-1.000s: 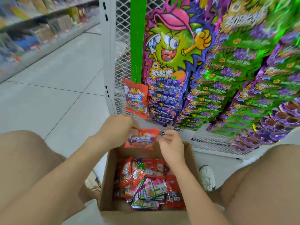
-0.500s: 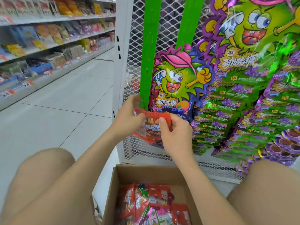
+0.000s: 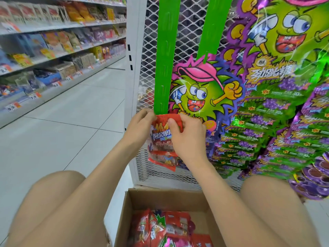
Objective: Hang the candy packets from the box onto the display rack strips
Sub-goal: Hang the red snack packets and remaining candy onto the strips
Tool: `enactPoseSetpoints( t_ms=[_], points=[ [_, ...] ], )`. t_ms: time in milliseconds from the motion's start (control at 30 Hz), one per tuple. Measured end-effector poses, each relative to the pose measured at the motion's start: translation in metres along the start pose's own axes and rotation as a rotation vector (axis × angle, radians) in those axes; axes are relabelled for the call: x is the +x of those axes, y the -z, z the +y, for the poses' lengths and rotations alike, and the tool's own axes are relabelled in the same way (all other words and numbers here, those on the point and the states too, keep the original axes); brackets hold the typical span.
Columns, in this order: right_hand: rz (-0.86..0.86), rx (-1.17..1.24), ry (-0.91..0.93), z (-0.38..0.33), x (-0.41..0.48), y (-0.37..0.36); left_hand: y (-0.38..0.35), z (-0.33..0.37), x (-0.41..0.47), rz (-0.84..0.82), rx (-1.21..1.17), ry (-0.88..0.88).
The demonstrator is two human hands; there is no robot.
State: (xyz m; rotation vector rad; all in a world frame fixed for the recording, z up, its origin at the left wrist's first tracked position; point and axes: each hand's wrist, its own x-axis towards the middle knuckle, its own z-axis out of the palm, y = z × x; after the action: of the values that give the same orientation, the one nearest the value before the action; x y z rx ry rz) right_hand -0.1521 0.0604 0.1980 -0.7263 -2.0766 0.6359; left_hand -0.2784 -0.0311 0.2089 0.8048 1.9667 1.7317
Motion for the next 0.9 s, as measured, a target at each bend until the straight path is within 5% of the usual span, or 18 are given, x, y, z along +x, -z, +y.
enactPoseSetpoints(
  t_ms=[400, 900],
  points=[
    [0.000, 0.183, -0.143, -0.019, -0.002, -0.012, 0.022, 0.016, -0.028, -0.082, 0.029, 0.034],
    [-0.128, -0.025, -0.156, 0.001, -0.035, -0.017, 0.024, 0.011, -0.034, -0.091, 0.104, -0.005]
  ],
)
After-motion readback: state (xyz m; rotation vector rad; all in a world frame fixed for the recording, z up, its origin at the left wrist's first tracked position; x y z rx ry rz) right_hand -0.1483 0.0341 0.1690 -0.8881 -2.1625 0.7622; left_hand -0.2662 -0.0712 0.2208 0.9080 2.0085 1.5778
